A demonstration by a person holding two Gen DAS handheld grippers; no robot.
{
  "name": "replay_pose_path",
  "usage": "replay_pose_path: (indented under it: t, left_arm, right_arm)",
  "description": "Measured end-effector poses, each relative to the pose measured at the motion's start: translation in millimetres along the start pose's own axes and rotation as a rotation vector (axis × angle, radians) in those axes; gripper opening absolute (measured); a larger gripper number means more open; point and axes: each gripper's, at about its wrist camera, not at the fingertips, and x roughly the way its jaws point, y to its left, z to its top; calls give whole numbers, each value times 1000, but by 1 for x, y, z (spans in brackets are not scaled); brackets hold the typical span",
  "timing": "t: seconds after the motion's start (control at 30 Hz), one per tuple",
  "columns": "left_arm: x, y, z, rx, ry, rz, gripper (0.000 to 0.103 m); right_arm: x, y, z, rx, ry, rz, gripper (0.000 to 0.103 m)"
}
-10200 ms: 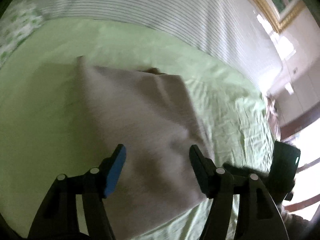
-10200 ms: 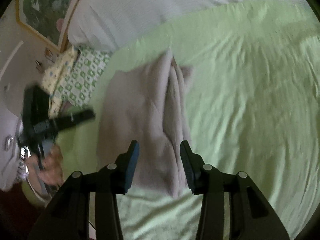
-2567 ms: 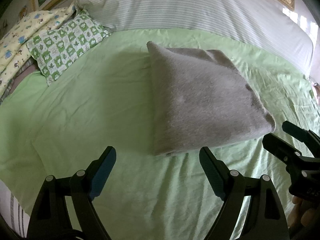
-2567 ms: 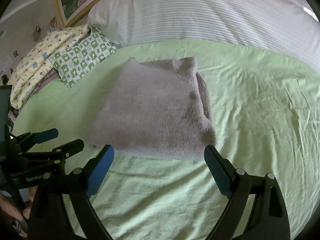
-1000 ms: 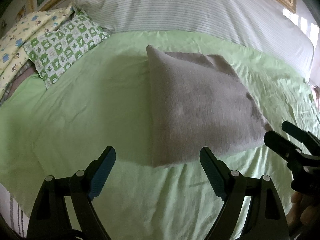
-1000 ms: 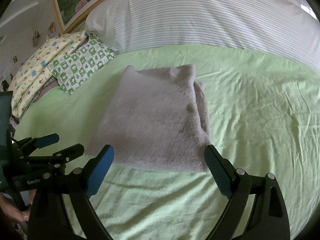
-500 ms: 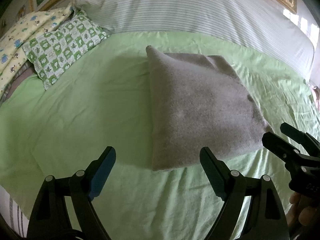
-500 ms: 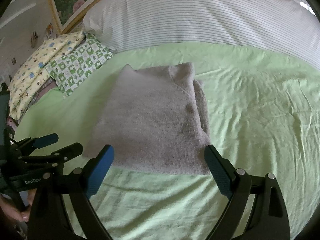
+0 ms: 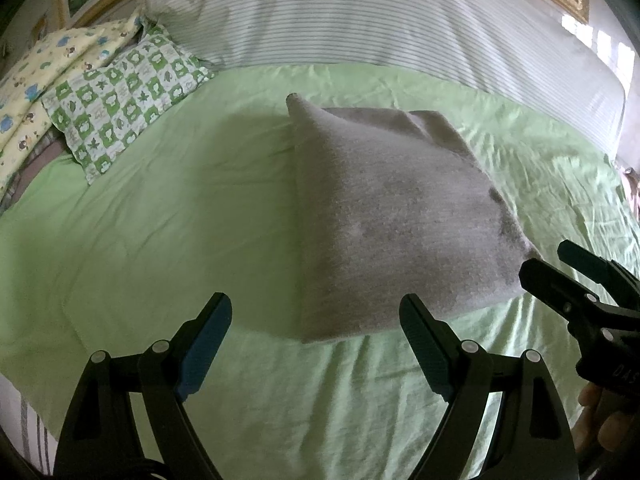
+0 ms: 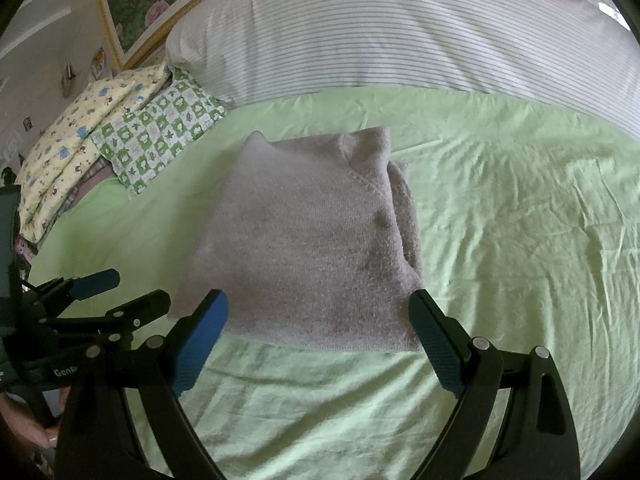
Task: Fold small clothes
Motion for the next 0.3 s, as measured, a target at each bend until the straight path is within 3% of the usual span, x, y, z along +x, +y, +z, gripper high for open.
replay_pose_path:
  t: [0.3]
  left_arm:
    - [-2,-2,0,-14,1,6,87]
  right_arm:
    - [-1,1,0,11,2,-5,92]
